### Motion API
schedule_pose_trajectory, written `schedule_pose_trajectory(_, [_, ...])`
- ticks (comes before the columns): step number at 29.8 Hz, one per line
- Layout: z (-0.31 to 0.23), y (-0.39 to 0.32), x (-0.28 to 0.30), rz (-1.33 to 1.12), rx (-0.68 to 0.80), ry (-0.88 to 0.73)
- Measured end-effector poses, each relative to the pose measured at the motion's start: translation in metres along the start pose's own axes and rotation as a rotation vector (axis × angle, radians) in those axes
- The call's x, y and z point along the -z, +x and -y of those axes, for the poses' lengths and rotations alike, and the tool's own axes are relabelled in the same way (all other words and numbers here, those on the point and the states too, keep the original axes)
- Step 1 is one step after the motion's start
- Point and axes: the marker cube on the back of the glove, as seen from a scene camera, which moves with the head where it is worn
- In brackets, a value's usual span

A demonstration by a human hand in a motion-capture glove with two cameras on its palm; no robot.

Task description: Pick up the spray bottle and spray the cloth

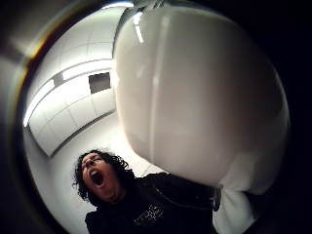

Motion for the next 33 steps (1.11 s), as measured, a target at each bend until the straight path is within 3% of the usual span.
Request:
schedule_pose_trajectory(12, [-0.011, -0.002, 0.007, 0.006, -0.142, -0.101])
schedule_pose_trajectory(21, [-0.033, -0.023, 0.033, -0.300, -0.219, -0.251])
schedule_pose_trajectory(28, [-0.043, -0.038, 0.061, -0.544, -0.239, -0.266])
schedule_pose_trajectory(33, [-0.058, -0.058, 0.096, -0.797, -0.332, -0.399])
